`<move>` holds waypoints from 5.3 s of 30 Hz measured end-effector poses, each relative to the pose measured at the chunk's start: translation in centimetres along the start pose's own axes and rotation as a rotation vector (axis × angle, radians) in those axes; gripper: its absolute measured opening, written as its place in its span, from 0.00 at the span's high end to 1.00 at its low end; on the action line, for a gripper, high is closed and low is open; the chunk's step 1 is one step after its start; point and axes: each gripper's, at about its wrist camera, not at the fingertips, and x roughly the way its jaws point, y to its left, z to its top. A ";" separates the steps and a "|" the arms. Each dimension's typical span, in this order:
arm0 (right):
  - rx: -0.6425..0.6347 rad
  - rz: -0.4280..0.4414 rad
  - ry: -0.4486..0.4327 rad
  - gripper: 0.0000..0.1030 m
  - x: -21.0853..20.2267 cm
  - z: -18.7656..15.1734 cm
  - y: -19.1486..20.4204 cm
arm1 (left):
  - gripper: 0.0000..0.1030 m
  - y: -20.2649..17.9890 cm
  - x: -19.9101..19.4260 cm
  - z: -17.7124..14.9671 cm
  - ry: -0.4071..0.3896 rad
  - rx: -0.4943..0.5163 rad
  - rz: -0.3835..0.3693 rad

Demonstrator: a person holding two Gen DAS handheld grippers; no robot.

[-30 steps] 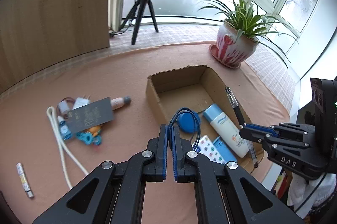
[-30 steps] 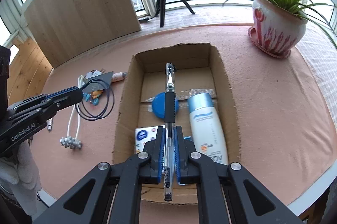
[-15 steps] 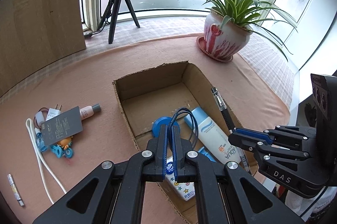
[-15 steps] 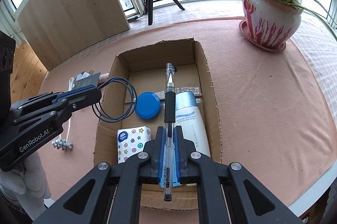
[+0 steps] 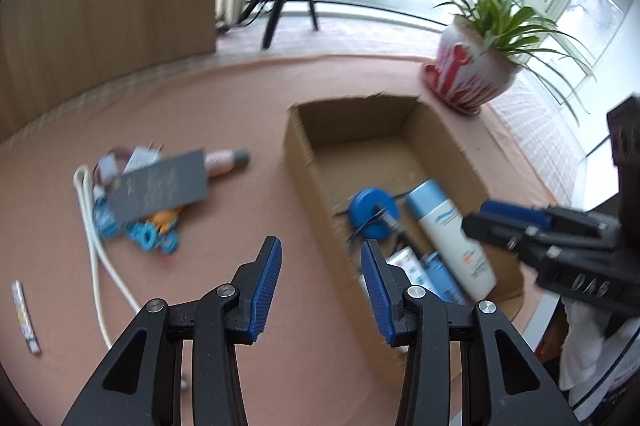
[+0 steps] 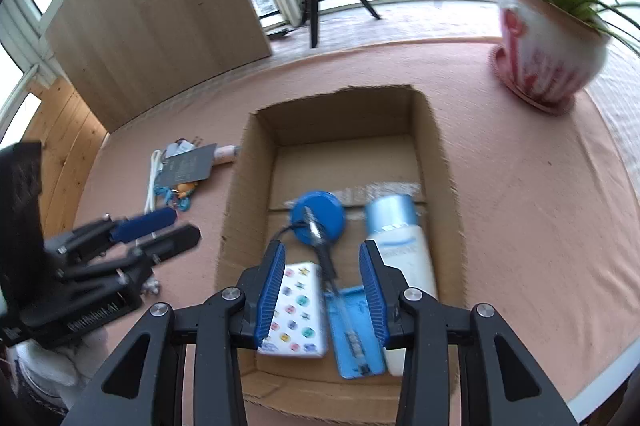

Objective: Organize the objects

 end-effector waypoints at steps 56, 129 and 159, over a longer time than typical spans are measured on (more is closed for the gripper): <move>-0.080 0.222 0.415 0.65 17.5 2.5 15.9 | 0.65 16.6 -2.4 -9.8 0.121 -0.164 0.171; -0.275 0.049 0.268 0.75 14.7 -4.6 20.6 | 0.62 18.6 -0.5 -8.0 0.139 -0.068 0.140; -0.081 0.102 0.030 0.77 3.1 -2.9 10.9 | 0.62 11.4 -5.2 -4.1 -0.001 -0.074 0.046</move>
